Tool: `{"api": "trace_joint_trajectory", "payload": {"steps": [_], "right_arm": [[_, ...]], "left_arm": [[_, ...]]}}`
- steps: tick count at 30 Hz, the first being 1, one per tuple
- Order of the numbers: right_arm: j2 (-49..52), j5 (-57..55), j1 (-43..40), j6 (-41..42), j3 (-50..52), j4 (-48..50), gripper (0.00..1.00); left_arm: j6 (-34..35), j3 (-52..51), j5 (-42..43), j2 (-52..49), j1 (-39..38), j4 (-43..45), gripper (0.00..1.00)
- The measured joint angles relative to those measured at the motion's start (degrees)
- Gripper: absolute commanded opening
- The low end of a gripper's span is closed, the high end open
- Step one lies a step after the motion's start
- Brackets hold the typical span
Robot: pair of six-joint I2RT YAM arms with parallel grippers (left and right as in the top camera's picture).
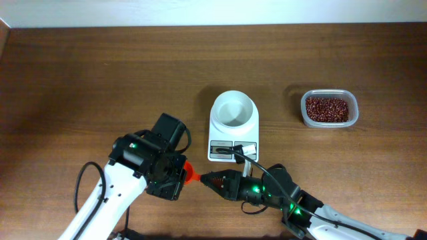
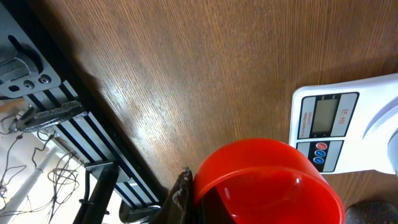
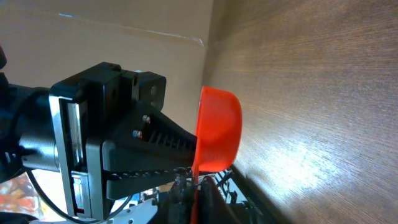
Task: Scoop and weigh 50g on scale
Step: 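Bring the right gripper to the scoop and grasp it beside the left gripper, then release the scoop from the left gripper, right gripper carries it right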
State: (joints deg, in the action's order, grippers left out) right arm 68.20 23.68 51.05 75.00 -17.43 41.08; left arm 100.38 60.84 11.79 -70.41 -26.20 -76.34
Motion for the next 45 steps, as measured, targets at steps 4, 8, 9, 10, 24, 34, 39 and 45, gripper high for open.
{"api": "trace_joint_trajectory", "payload": {"steps": [4,8,9,10,24,34,39,45], "right_arm": [[0.0,0.1,0.0,0.0,0.0,0.1,0.04],[0.0,1.2,0.0,0.0,-0.1,-2.1,0.04],[0.0,1.3,0.0,-0.1,-0.1,-3.5,0.04],[0.0,1.7,0.0,-0.2,-0.1,-4.3,0.04],[-3.0,2.8,0.0,-10.4,-0.1,-9.7,0.04],[-21.6,0.2,-5.2,-18.2,-0.4,-28.3,0.04],[-34.1,-3.2,-5.9,-24.3,-0.4,-38.2,0.04],[-40.7,-5.9,-7.4,-34.5,-0.3,-42.3,0.04]], "left_arm": [[-0.7,0.0,0.0,0.0,0.0,0.0,0.17],[-0.8,0.0,-0.5,0.0,0.0,0.1,0.33],[-0.9,0.0,-0.5,0.0,0.0,0.1,0.36],[-0.9,0.0,-0.6,0.0,0.0,0.2,0.39],[-32.0,4.1,-1.1,0.0,6.5,7.9,0.99],[-45.4,4.9,-1.3,0.0,9.5,9.8,0.99],[-46.5,5.0,-2.2,0.0,9.5,9.9,0.99],[-46.7,5.1,-2.3,0.0,9.5,9.3,0.61]]}}
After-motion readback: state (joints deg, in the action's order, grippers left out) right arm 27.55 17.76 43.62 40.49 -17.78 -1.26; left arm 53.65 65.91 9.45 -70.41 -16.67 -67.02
